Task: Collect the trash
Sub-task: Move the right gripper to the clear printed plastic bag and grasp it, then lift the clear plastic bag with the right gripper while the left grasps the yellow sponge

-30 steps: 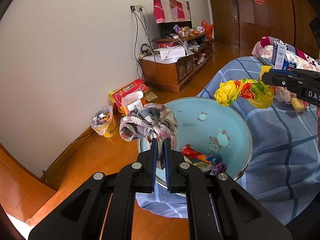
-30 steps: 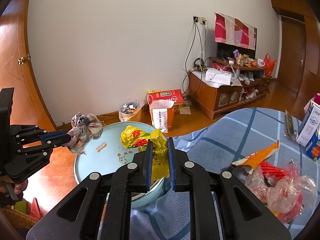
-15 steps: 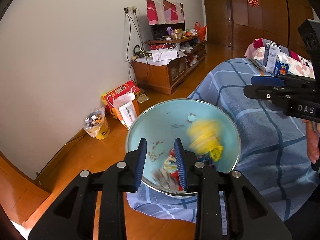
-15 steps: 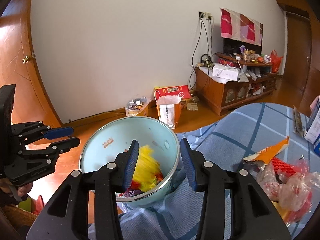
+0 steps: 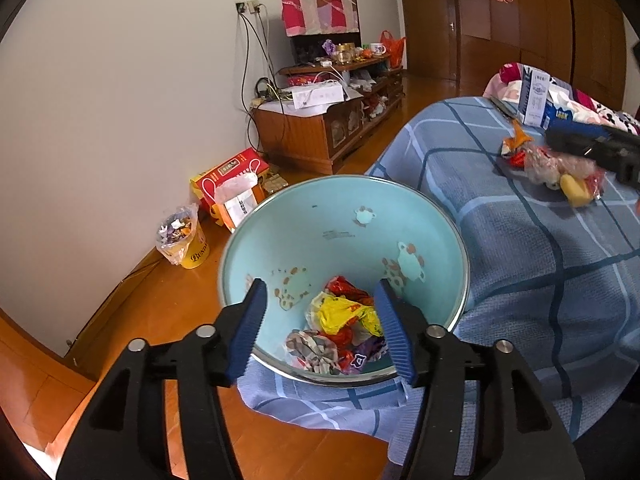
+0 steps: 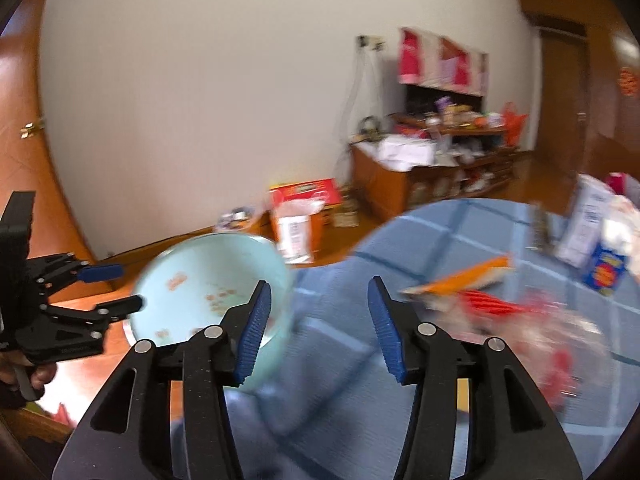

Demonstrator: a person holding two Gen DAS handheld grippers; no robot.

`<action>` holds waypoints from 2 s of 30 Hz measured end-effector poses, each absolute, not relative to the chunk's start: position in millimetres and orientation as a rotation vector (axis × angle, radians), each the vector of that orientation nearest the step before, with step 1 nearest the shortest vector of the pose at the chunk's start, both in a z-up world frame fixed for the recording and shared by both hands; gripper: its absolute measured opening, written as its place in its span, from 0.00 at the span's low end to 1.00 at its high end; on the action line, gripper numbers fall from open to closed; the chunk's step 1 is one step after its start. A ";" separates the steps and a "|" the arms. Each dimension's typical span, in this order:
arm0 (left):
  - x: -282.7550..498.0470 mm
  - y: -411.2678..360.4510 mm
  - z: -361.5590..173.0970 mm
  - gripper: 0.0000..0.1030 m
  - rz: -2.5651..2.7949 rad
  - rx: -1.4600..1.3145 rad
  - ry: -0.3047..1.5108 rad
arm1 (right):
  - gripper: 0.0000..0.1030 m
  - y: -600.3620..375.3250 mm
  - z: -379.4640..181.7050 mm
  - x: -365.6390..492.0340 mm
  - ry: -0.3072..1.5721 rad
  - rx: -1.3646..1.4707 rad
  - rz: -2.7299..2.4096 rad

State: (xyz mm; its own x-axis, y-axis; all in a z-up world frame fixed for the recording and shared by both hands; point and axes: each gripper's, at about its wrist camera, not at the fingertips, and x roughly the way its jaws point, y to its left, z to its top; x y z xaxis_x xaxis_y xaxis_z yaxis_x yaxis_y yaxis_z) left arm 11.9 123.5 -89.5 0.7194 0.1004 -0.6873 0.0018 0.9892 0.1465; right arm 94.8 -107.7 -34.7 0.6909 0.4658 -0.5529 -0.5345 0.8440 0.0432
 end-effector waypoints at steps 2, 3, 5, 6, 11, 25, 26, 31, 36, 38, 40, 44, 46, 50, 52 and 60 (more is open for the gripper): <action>15.9 116.6 -94.4 0.58 0.052 0.152 0.774 | 0.53 -130.0 -30.7 94.5 0.558 -0.123 0.492; 17.4 115.0 -95.6 0.58 0.050 0.154 0.777 | 0.54 -145.0 -28.2 95.7 0.546 -0.127 0.437; 22.2 108.7 -99.3 0.58 0.049 0.163 0.779 | 0.55 -169.0 -25.7 99.0 0.535 -0.127 0.368; 24.8 105.7 -100.3 0.58 0.048 0.167 0.779 | 0.55 -183.3 -24.6 102.3 0.535 -0.116 0.333; 34.9 99.5 -101.3 0.58 0.045 0.164 0.774 | 0.58 -219.5 -32.9 114.0 0.567 -0.086 0.288; 37.5 102.3 -99.4 0.58 0.048 0.157 0.777 | 0.28 -201.7 -63.0 122.9 0.712 -0.194 0.346; 37.1 101.4 -99.3 0.58 0.045 0.159 0.777 | 0.22 -201.1 -62.2 122.6 0.715 -0.197 0.351; 35.7 97.1 -98.2 0.58 0.029 0.169 0.774 | 0.07 -202.6 -56.0 116.9 0.712 -0.158 0.392; 34.8 93.2 -94.1 0.58 0.017 0.176 0.767 | 0.06 -207.5 -46.1 103.9 0.657 -0.114 0.412; 34.5 89.6 -91.7 0.58 0.012 0.180 0.763 | 0.06 -212.4 -35.8 96.1 0.618 -0.094 0.408; 34.9 84.6 -87.8 0.58 0.001 0.183 0.752 | 0.06 -220.1 -25.3 88.3 0.582 -0.079 0.393; 39.1 67.4 -79.4 0.58 -0.030 0.192 0.729 | 0.06 -246.5 -7.8 77.5 0.540 -0.034 0.342; 43.0 55.5 -76.0 0.58 -0.048 0.196 0.720 | 0.06 -262.5 -3.9 73.4 0.530 -0.016 0.304; 50.2 23.3 -70.2 0.58 -0.104 0.211 0.700 | 0.06 -301.1 -6.6 66.5 0.529 0.015 0.202; 54.6 5.0 -68.5 0.58 -0.134 0.216 0.691 | 0.06 -320.1 -12.3 63.0 0.541 0.036 0.160; 71.3 -72.7 -70.3 0.58 -0.249 0.237 0.683 | 0.06 -372.5 -41.9 40.7 0.585 0.068 0.064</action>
State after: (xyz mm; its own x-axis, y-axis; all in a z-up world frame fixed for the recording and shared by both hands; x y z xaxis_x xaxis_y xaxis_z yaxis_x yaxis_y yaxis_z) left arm 71.3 -72.7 -70.3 0.7486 -0.1483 -0.6462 0.3023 0.9438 0.1335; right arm 40.7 -372.5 -41.9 0.8319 0.0794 -0.5492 -0.0407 0.9958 0.0824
